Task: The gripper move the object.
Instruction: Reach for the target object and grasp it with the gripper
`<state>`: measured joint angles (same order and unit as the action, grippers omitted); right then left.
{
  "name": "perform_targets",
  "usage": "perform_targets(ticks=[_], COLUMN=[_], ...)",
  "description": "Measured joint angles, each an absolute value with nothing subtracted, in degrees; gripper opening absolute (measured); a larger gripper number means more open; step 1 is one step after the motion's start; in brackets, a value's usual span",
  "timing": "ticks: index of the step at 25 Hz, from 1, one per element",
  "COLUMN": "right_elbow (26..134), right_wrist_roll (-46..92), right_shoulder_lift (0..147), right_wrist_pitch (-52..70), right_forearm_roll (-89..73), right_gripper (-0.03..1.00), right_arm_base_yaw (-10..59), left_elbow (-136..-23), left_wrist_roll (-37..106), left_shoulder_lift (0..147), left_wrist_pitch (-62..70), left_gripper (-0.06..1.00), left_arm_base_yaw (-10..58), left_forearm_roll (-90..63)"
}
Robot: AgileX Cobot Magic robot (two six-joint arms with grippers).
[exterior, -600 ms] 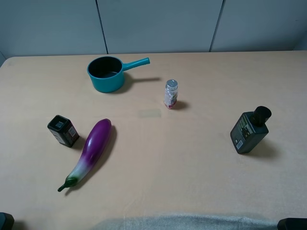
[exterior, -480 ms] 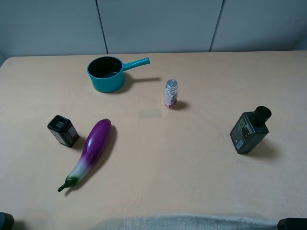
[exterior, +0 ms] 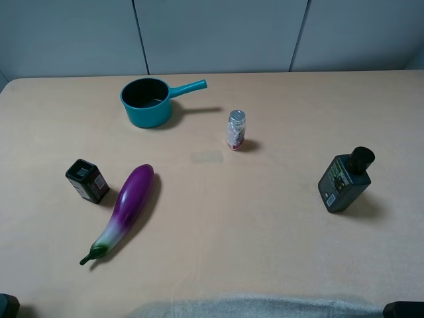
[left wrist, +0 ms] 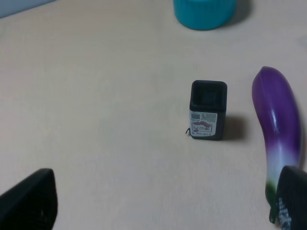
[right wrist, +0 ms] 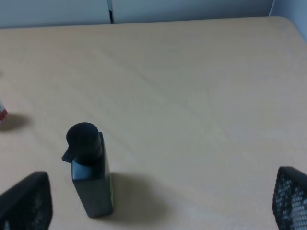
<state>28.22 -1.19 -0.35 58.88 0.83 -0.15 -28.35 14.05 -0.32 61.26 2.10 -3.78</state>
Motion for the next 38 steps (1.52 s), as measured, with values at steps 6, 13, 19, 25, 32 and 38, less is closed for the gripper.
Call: perform_targets(ticks=[6,13,19,25,32,38], right_elbow=[28.22,28.29,32.38,37.63,43.39,46.43], right_wrist_roll=[-1.19,-1.19,-1.19,-1.19,-1.19,-0.86], right_shoulder_lift=[-0.35,5.84,14.19,21.68,27.6,32.43], right_wrist_pitch=[58.88,58.84,58.89,61.09,64.16,65.45], right_forearm_roll=[0.83,-0.51,-0.65,-1.77,-3.71,-6.12], right_gripper=[0.69,0.69,0.69,0.69,0.69,0.69], right_arm_base_yaw=[-0.15,-0.15,-0.15,-0.15,-0.15,-0.15], left_elbow=[-28.35,-28.35,-28.35,-28.35,-28.35,-28.35], left_wrist_roll=[14.05,14.05,14.05,14.05,14.05,14.05], left_shoulder_lift=[-0.32,-0.32,-0.32,-0.32,-0.32,-0.32], left_wrist_pitch=[61.26,61.26,61.26,61.26,61.26,61.26], left_gripper=[0.9,0.9,0.9,0.9,0.9,0.9], left_arm_base_yaw=[2.1,2.1,2.1,2.1,2.1,2.1], left_forearm_roll=[-3.78,-3.78,-3.78,-3.78,-3.78,-3.78])
